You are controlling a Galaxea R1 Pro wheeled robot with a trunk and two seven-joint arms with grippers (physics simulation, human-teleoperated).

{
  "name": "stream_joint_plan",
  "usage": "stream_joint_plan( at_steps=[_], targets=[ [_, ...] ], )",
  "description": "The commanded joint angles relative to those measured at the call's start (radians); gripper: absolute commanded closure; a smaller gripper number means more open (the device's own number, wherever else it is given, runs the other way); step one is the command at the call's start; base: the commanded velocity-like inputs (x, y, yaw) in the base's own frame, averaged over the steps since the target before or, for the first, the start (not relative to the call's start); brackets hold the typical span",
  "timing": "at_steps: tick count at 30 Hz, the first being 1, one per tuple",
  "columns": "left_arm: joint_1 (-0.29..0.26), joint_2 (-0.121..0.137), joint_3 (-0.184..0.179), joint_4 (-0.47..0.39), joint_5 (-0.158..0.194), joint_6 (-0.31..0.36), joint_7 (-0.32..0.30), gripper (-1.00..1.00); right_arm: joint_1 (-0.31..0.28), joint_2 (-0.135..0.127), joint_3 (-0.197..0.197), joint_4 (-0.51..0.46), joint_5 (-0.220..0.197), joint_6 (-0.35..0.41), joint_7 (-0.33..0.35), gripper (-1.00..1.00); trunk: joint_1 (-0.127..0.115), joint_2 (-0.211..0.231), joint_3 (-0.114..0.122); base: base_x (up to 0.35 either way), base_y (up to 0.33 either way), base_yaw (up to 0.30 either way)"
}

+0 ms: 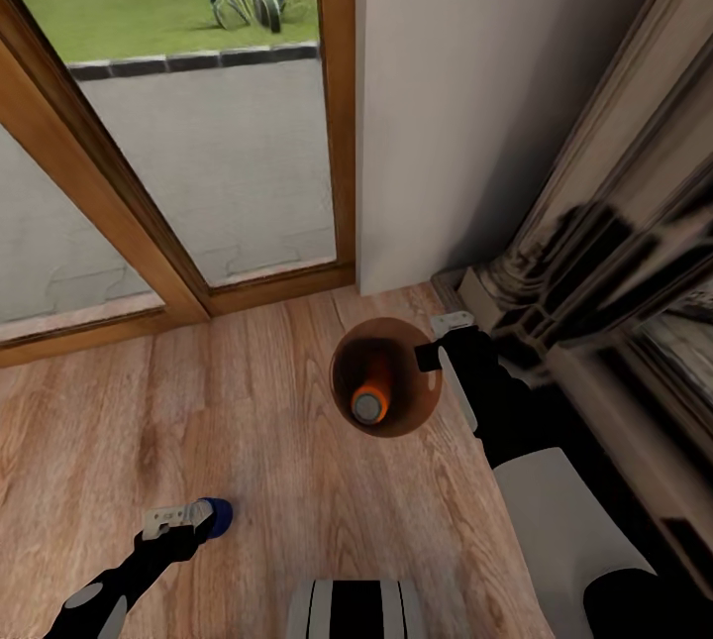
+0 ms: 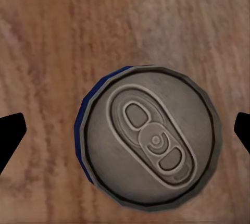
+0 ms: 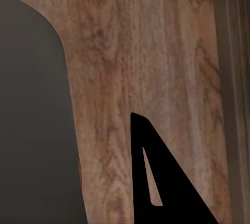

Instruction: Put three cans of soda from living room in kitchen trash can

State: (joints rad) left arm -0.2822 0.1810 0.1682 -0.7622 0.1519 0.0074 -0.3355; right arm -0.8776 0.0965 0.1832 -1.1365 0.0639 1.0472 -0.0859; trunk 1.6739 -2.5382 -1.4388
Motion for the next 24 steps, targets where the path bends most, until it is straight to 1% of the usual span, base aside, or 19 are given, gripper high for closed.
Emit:
stream_joint_plan(
  at_steps=[1,15,16,24],
  targets=[
    [0.0,0.0,0.0,0.0,0.0,0.0,0.0,-1.0,0.0,0.0,0.0,0.0,-0.015,0.0,0.0,1.0,0.0,0.0,0.0,0.0,0.0,0.0],
    [0.0,-0.002,0.0,0.0,0.0,-0.001,0.004,-1.0,-0.005,0.0,-0.002,-0.001,-0.015,0.0,0.0,1.0,0.0,0.0,0.0,0.0,0.0,0.0],
    [0.0,-0.002,0.0,0.0,0.0,-0.002,0.004,1.0,-0.005,0.0,-0.002,-0.001,-0.015,0.0,0.0,1.0,0.0,0.0,0.0,0.0,0.0,0.0],
    [0.0,-0.002,0.0,0.0,0.0,-0.023,0.005,1.0,-0.002,0.0,-0.001,0.0,-0.015,0.0,0.0,1.0,0.0,0.0,0.0,0.0,0.0,0.0]
  ],
)
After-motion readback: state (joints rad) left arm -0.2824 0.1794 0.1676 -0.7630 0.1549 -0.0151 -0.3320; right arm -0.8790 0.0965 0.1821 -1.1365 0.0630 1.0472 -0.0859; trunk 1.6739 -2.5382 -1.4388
